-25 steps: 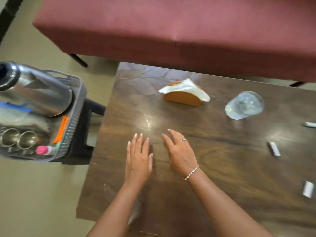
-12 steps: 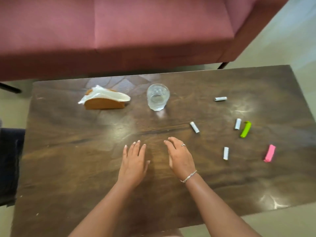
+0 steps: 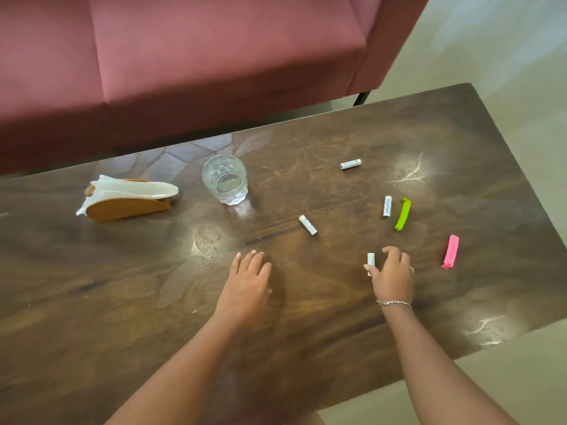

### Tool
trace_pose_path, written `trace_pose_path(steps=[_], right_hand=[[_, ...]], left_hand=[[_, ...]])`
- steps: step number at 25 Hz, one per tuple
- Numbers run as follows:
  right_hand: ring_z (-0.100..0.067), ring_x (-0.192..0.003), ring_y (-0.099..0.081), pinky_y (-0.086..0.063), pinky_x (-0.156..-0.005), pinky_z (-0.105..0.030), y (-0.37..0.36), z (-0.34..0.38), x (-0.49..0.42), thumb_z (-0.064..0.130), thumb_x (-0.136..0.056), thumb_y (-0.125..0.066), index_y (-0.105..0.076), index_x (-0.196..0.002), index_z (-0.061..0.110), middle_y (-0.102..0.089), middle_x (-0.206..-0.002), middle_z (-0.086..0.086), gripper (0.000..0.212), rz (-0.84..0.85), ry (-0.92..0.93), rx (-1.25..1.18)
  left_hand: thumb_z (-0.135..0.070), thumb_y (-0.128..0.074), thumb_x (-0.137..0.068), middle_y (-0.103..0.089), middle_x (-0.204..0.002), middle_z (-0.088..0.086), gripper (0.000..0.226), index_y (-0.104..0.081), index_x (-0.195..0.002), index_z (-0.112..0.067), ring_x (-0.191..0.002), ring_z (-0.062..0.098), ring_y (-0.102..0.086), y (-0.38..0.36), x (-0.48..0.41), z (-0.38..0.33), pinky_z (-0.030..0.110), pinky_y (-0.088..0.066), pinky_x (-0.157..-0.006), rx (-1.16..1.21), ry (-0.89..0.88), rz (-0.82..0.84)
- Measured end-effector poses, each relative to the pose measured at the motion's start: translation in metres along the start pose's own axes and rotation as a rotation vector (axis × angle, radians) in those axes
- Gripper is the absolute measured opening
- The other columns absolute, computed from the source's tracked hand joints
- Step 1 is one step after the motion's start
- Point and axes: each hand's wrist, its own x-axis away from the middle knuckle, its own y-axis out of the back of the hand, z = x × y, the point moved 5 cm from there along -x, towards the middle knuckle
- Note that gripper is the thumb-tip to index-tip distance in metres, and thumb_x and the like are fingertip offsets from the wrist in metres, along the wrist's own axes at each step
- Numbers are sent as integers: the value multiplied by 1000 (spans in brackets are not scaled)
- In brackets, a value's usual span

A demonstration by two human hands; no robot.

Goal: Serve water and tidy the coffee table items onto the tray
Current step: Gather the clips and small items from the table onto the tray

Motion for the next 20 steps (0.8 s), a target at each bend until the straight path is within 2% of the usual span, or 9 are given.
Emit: trace_pose_path(steps=[3, 7, 10, 12, 14, 17, 20], right_hand=[[-44, -103, -51, -42, -83, -44, -8, -4, -16, 14, -83, -66, -46, -121, 3, -50, -121, -24, 44, 58, -63, -32], [-42, -105, -52, -41, -86, -42, -18, -2, -23, 7, -85, -60, -48, -119, 4, -52, -121, -20, 36, 89, 24, 30], [-40, -100, -54, -42, -83, -41, -15, -5, -23, 5, -85, -59, -53, -113, 4, -56, -114, -19, 29, 85, 53, 1], [-37, -93, -55, -42, -80, -38, -10, -10, -17, 4, -83, -58, -57, -106, 4, -59, -106, -18, 23, 56, 69, -46], [-34, -85, -55, -42, -77, -37, -5, -15, -6, 2, -81, -59, -60, -101, 4, -59, -99, -16, 20, -1, 91, -91], [-33, -77, -56, -41, -73, -35, -3, -21, 10, -1, -78, -63, -62, -98, 4, -59, -93, -15, 20, -61, 130, -122], [-33, -74, -57, -36, -68, -30, -7, -15, 18, -1, -78, -64, -63, -97, 4, -60, -92, -14, 20, -85, 172, -111]], left_hand=[[-18, -47, -91, -36, -143, 9, 39, -40, -129, -9, -141, 23, -21, 6, -30, -11, 40, -5, -118, -41, -103, -27], [-11, -38, -93, -42, -136, 9, 33, -43, -125, -9, -137, 25, -26, 12, -75, -33, 39, -9, -118, -128, -205, -32], [-3, -35, -91, -43, -133, 11, 38, -39, -128, -7, -131, 28, -33, 15, -104, -49, 40, -15, -117, -215, -291, -52], [-3, -33, -91, -47, -126, 13, 33, -42, -123, -6, -122, 30, -40, 14, -120, -53, 40, -21, -113, -285, -335, -49], [-4, -35, -90, -48, -120, 13, 28, -45, -117, -7, -114, 31, -43, 11, -131, -57, 40, -28, -107, -338, -373, -20], [-2, -39, -89, -48, -119, 12, 26, -46, -114, -7, -107, 29, -45, 7, -140, -59, 37, -41, -88, -339, -390, 34], [1, -39, -89, -49, -116, 13, 24, -47, -111, -5, -103, 30, -46, 8, -141, -54, 37, -44, -70, -265, -350, 53]])
